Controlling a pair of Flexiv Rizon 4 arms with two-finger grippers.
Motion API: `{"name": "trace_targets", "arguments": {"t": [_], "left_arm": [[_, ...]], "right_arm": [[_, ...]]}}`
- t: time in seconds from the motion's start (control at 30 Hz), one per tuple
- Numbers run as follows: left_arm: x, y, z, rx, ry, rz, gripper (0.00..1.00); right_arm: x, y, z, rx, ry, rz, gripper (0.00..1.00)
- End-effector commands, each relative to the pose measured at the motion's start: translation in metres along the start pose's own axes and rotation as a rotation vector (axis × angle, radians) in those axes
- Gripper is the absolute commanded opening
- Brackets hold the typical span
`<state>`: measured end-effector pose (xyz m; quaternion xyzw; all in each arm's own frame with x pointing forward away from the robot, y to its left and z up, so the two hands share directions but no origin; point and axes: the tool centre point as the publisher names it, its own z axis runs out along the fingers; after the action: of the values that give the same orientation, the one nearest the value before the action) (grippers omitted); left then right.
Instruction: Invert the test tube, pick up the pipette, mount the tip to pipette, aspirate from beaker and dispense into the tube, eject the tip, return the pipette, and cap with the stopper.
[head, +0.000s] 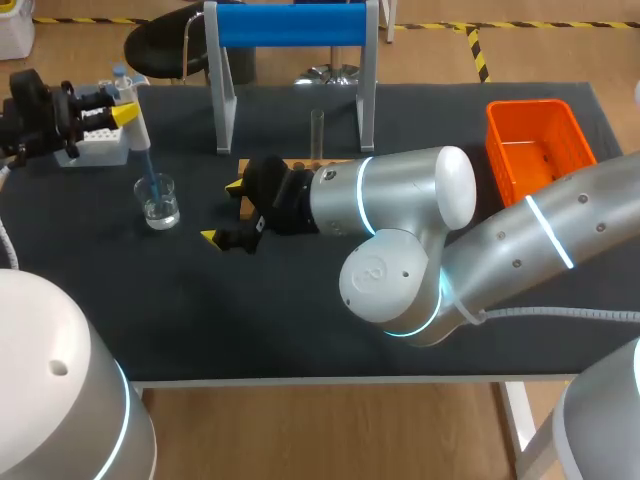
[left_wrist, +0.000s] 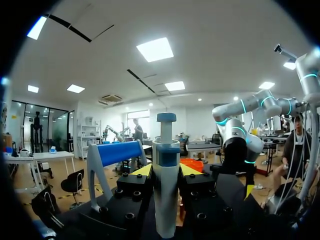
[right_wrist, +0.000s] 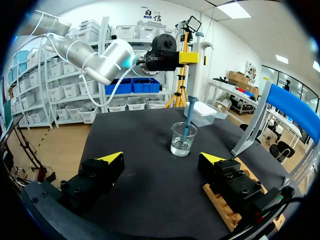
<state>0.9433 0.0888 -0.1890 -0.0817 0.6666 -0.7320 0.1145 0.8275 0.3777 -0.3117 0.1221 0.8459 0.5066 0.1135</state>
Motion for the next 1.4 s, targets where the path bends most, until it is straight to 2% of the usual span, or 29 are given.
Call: {"name": "trace_targets", "arguments": {"t": [0.03, 0.73, 0.83, 1.27, 1.4], "left_arm": [[0.002, 0.0, -0.002, 0.001, -0.002, -0.003, 0.0], [0.004, -0.001, -0.003, 0.01, 0.001, -0.006, 0.0], [0.004, -0.001, -0.003, 0.01, 0.001, -0.006, 0.0], [0.004, -0.001, -0.003, 0.01, 0.001, -0.006, 0.0], [0.004, -0.001, -0.003, 0.01, 0.001, -0.006, 0.0]], "right_arm": [[0.0, 0.001, -0.001, 0.004, 0.0, 0.0, 1.0], [0.0, 0.001, -0.001, 0.004, 0.0, 0.0, 1.0], [-0.003, 0.013, -0.01, -0.05, 0.033, 0.008, 1.0], [-0.029, 0.079, -0.051, -0.153, 0.163, -0.04, 1.0], [-0.03, 0.101, -0.061, -0.187, 0.218, -0.084, 1.0]]}}
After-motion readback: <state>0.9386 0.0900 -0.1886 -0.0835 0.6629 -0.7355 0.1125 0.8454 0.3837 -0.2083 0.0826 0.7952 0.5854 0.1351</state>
